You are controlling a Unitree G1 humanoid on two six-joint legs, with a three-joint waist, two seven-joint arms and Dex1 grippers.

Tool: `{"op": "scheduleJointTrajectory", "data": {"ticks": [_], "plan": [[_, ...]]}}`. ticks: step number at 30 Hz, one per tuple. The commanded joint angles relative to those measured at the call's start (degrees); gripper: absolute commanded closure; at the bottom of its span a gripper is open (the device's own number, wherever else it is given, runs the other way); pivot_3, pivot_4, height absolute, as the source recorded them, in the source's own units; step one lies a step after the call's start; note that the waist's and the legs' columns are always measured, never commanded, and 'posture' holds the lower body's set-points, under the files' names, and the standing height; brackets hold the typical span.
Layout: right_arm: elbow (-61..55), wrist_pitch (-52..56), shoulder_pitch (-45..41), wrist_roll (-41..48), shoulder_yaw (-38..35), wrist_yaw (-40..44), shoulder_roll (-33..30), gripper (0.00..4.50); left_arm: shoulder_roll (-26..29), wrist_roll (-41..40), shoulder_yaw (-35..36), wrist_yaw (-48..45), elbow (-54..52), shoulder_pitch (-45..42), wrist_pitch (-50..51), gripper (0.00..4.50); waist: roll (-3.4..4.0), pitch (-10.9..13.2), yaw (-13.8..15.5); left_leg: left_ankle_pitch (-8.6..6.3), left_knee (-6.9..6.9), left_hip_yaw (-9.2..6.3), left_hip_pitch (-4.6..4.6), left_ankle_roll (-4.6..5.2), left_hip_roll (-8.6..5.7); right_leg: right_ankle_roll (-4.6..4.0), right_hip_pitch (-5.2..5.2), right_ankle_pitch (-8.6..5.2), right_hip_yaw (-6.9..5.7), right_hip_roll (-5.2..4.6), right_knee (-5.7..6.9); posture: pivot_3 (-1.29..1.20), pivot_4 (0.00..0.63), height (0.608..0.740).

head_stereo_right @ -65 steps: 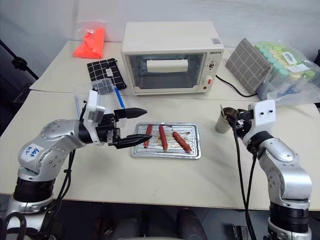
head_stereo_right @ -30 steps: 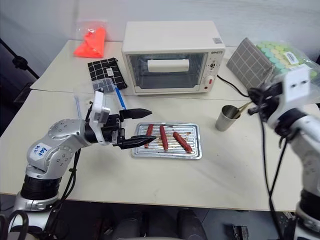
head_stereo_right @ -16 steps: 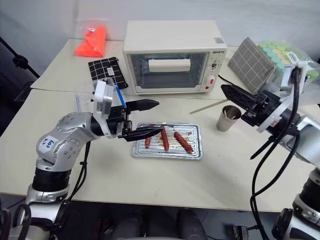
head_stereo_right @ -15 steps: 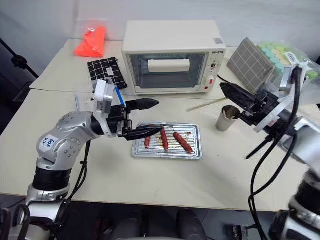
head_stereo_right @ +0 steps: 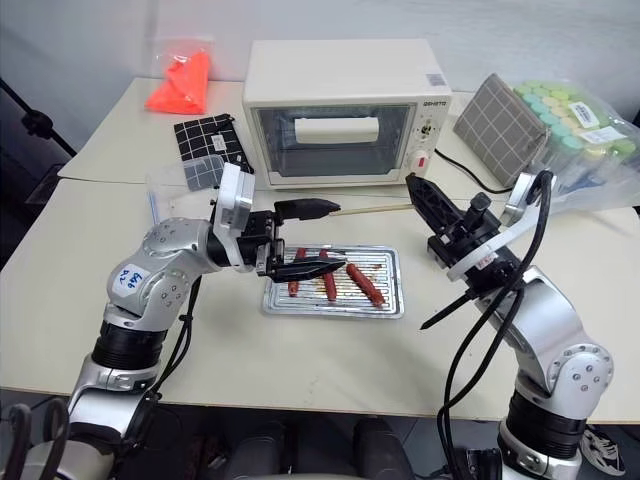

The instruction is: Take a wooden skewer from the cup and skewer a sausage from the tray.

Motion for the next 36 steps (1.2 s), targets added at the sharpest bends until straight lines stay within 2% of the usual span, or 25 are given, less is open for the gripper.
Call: {"op": "scheduleJointTrajectory", "data": {"ticks": [1,2,5,9,26,27,34,36], "plan": [[-4.3,-1.4,1.0,1.4,0.4,0.9,-0.7,4.48,-0.3,0.3,1.5,-0.6,1.0,-2.0,-2.0,0.00,0.00,0.0,-0.1,0.00,0.00,0.00,0.00,0.00,0.00,0.00,0.00,0.00,0.00,0.00,0.00,0.00,0.150,0.740],[-4.4,-1.6,1.2,1.4,0.5,1.0,-0.7,4.48,-0.5,0.1,1.7,-1.1,1.6,-2.2,-2.4,0.00,0.00,0.0,-0.1,0.00,-0.01,0.01,0.01,0.00,0.00,0.00,0.00,0.00,0.01,0.00,0.00,0.00,0.150,0.740],[-4.3,-1.9,1.7,1.4,0.7,1.3,-0.3,4.50,-1.1,-0.3,1.9,-3.0,4.1,-3.6,-3.9,0.46,0.00,0.0,0.0,0.00,0.00,0.01,0.01,0.00,0.00,0.00,0.00,0.00,0.01,0.00,0.00,0.00,0.150,0.740],[-3.8,-1.4,1.3,1.4,0.8,2.2,-0.6,4.50,-1.3,1.7,-0.1,-6.3,7.0,-5.0,-6.4,1.32,0.00,0.0,0.1,0.00,0.01,0.00,0.00,0.00,-0.01,0.00,0.00,0.00,0.00,0.00,-0.01,0.00,0.150,0.740],[-4.6,-0.3,4.4,1.4,2.3,8.7,-5.0,4.50,-5.5,4.1,-0.4,-9.2,12.3,-8.1,-11.2,1.32,0.00,0.0,0.0,-0.01,-0.02,0.00,-0.03,0.02,-0.01,0.00,0.00,0.00,0.00,0.00,-0.07,0.00,0.150,0.740],[-4.4,-0.3,4.4,1.4,2.3,8.8,-5.1,4.50,-5.5,4.0,-0.3,-9.4,12.4,-8.2,-11.2,1.68,0.00,0.0,0.1,-0.01,-0.01,-0.01,-0.03,0.02,0.00,0.00,0.00,0.00,-0.01,0.00,-0.07,0.00,0.150,0.740],[-4.7,-1.1,3.9,1.4,2.4,8.7,-4.8,4.50,-5.8,3.7,0.1,-9.7,12.8,-8.0,-11.1,3.12,0.00,0.0,0.1,0.00,-0.01,-0.01,-0.03,0.02,0.00,0.00,0.00,0.00,-0.01,0.00,-0.07,0.00,0.150,0.740],[-4.8,-1.2,4.1,1.4,2.5,8.7,-4.8,4.50,-6.0,3.6,0.2,-9.5,12.9,-8.0,-11.1,3.66,0.00,0.0,0.1,0.00,-0.01,-0.01,-0.03,0.02,0.00,0.00,0.00,0.00,-0.01,-0.01,-0.06,0.00,0.150,0.740]]}}
